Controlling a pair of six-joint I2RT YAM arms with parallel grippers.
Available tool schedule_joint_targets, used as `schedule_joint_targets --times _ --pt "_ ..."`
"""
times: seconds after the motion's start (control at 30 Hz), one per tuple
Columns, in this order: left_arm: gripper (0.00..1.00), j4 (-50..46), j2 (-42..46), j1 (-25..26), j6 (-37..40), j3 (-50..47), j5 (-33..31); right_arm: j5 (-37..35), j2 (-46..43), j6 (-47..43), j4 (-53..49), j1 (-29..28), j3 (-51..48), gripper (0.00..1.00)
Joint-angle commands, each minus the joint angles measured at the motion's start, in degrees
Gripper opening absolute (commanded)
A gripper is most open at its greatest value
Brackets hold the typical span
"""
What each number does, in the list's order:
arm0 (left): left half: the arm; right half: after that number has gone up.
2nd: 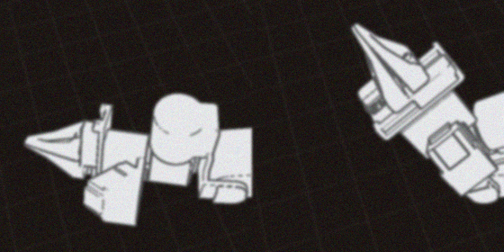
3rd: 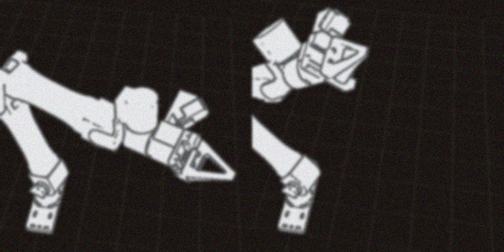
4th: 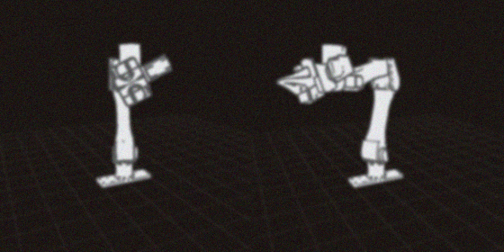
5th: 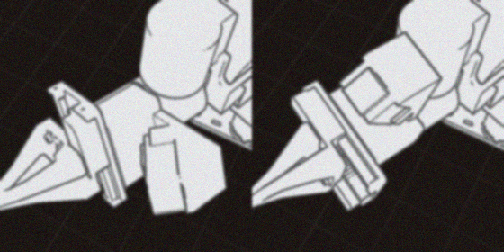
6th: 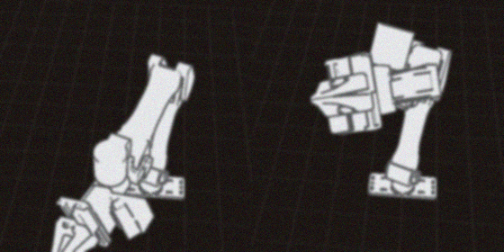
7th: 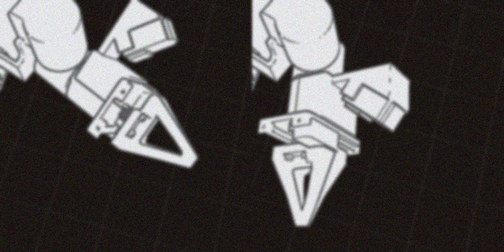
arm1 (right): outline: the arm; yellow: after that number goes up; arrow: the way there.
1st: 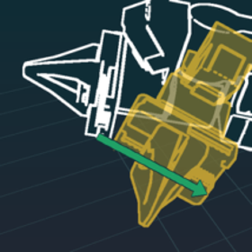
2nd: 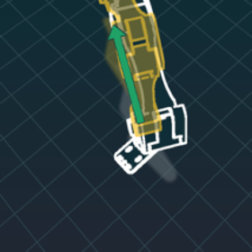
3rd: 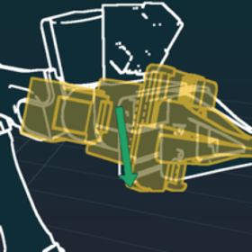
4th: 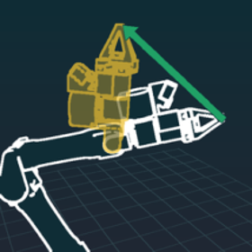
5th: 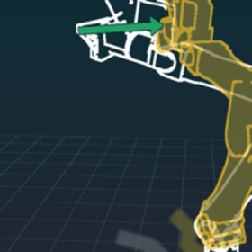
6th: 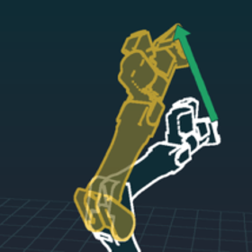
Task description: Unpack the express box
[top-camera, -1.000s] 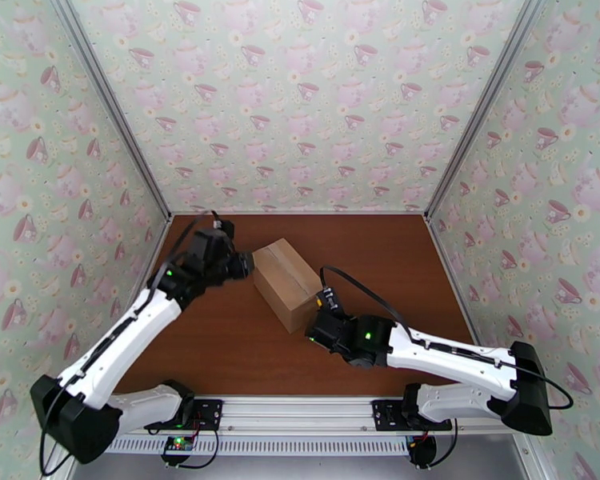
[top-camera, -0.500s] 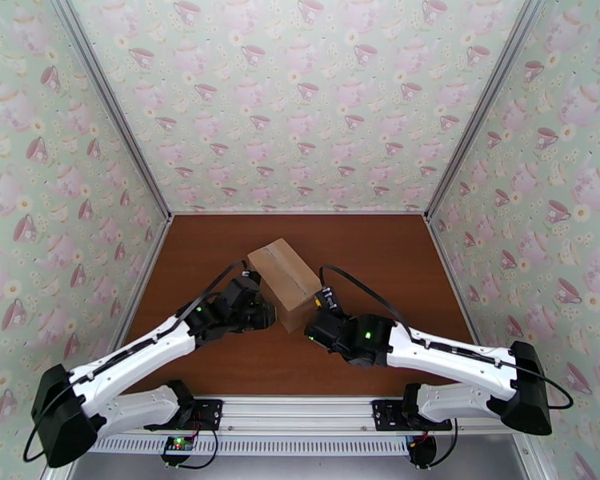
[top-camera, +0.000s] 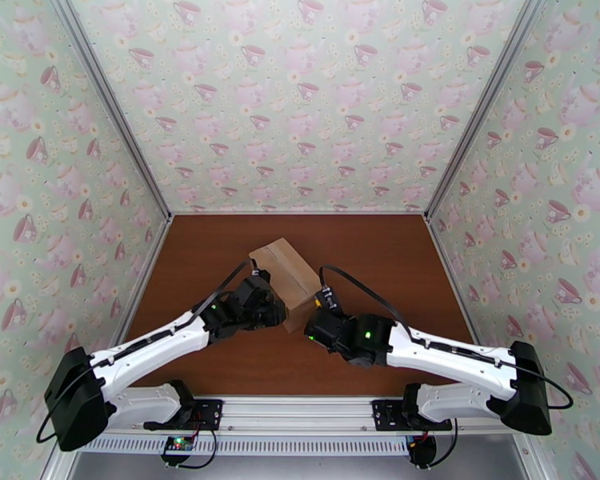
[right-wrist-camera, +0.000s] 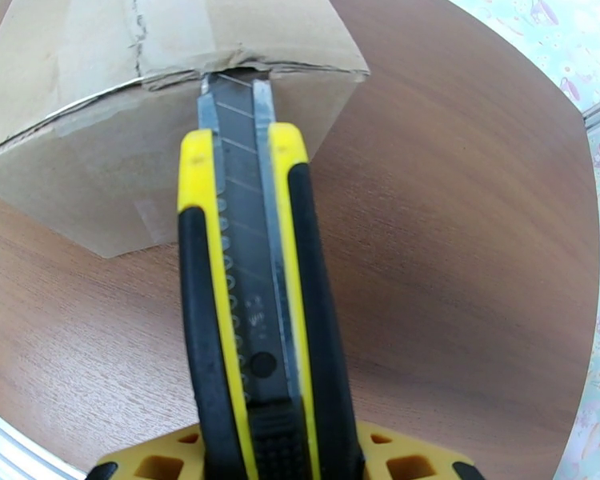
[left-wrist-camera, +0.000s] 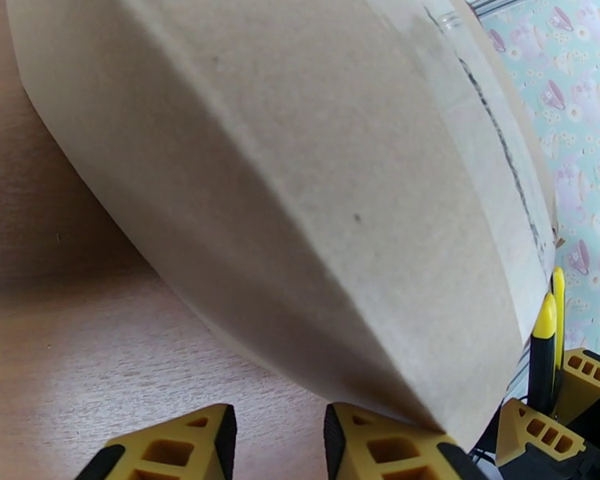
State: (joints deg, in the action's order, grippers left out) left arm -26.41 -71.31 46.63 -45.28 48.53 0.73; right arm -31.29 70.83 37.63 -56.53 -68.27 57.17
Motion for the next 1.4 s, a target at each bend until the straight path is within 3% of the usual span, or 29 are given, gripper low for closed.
schedule_joint_targets --times 0.0,1.37 --pt "0.37 2.3 -1.0 0.6 -1.0 1.7 -0.7 1.1 0.7 -1.8 0.6 -0.4 2.6 0.0" --pt "0.37 9.1 -6.6 1.8 -3.3 4.7 -1.8 2.6 2.8 -2.8 0.7 -0.5 4.3 0.0"
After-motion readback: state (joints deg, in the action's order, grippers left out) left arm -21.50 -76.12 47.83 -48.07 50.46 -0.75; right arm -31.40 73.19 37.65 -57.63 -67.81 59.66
